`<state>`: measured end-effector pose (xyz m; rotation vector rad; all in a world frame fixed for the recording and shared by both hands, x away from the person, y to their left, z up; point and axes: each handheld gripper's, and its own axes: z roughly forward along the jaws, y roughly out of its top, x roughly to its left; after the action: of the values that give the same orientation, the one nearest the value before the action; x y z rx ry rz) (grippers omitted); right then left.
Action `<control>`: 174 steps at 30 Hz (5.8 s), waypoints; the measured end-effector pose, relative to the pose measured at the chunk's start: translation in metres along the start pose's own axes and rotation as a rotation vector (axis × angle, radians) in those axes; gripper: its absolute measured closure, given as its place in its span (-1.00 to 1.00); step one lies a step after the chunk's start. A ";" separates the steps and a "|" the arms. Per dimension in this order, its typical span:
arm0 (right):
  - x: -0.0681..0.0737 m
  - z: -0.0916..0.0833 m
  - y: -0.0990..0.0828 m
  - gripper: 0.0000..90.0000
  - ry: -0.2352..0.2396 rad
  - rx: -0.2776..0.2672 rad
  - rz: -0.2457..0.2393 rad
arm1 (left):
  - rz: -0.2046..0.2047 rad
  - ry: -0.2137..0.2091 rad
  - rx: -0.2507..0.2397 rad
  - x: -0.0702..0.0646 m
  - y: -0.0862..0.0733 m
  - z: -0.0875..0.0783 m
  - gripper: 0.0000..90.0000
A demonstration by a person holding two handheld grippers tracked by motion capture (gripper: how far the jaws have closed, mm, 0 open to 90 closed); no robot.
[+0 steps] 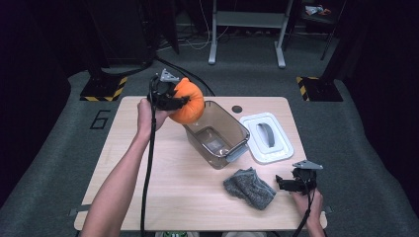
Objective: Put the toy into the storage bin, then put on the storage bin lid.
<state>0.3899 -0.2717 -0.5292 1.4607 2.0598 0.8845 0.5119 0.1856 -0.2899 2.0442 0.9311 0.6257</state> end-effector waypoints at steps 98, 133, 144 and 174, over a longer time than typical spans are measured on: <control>0.000 0.000 0.000 -0.93 -0.001 -0.002 -0.005 | -0.078 -0.112 0.229 -0.039 -0.048 0.116 -0.18; 0.000 0.000 0.000 -0.93 0.001 -0.003 0.002 | -0.097 -0.074 0.072 -0.008 -0.073 0.038 -0.86; 0.000 0.000 0.000 -0.93 0.000 -0.001 -0.003 | -0.163 -0.063 0.066 0.010 -0.119 0.020 -0.96; 0.003 0.001 0.001 -0.95 0.047 0.010 -0.037 | -0.282 0.011 0.194 0.010 -0.259 0.041 -1.00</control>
<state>0.3903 -0.2688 -0.5290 1.4155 2.1210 0.9031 0.4434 0.2841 -0.5231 2.0253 1.3006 0.4074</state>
